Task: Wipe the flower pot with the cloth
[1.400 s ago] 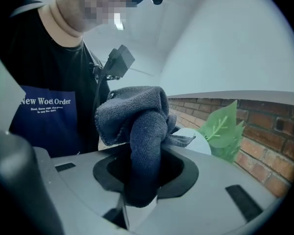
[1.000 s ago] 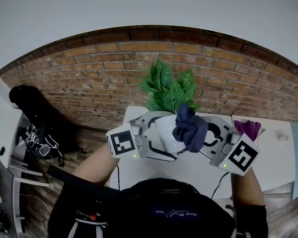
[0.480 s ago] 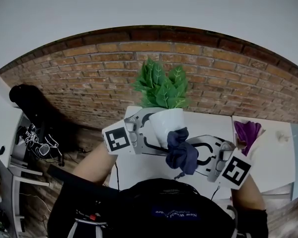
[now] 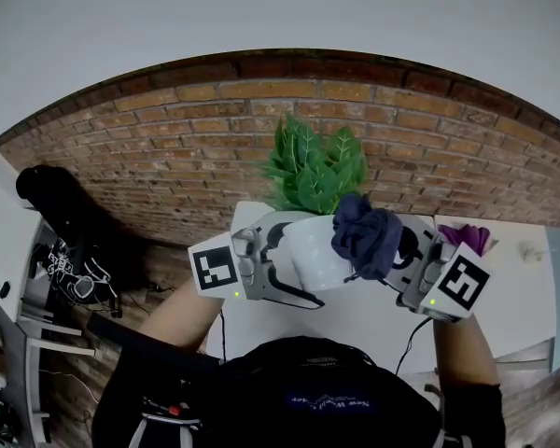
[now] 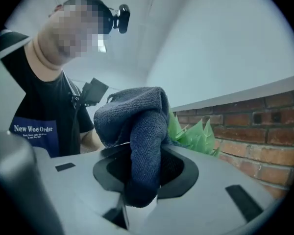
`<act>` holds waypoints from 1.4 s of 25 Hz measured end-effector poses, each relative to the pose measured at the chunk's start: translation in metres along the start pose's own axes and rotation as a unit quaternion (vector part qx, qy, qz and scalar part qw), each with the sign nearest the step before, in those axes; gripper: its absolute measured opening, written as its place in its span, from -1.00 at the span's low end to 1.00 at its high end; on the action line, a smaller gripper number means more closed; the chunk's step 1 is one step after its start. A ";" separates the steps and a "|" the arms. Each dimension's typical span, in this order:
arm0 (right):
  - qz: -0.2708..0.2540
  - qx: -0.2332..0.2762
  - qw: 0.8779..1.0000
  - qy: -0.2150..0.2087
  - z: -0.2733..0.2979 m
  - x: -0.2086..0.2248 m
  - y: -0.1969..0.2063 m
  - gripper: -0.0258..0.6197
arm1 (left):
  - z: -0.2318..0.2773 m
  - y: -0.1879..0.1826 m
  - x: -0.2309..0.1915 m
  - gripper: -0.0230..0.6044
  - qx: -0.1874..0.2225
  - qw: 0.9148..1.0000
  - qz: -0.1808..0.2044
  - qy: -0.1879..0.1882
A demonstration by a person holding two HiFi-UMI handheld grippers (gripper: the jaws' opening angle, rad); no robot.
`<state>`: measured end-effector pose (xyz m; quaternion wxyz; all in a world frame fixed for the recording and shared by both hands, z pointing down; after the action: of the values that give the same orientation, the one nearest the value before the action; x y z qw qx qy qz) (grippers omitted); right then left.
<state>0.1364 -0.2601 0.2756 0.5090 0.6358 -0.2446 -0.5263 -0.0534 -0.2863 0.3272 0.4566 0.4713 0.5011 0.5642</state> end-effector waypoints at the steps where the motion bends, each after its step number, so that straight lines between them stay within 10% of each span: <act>1: 0.001 -0.002 1.000 0.001 0.006 0.001 -0.001 -0.60 | -0.001 0.000 0.000 0.72 0.002 1.000 -0.002 0.003; 16: -0.021 -0.009 0.993 -0.118 -0.004 -0.054 -0.005 -0.60 | 0.002 0.006 -0.006 0.72 0.010 0.999 -0.021 -0.037; 24: 0.024 0.017 1.000 -0.005 -0.003 0.004 -0.005 -0.60 | 0.001 -0.003 0.001 0.72 0.047 0.998 -0.032 0.003; 35: 0.028 0.040 0.997 -0.067 -0.012 -0.033 -0.009 -0.61 | 0.001 -0.003 0.001 0.73 0.057 0.998 -0.039 -0.011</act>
<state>0.1342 -0.2244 0.2805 0.4802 0.6121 -0.3160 -0.5430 -0.0527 -0.2854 0.3244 0.4558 0.4834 0.5454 0.5111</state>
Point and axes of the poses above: the fingertips, and each gripper's own axes: z forward along the fingers, x to its right, y out of its underside, the point moved 9 cm from there along -z, backward along the fingers, and after that the axes turned 12 degrees about -z, right-handed, at the moved point
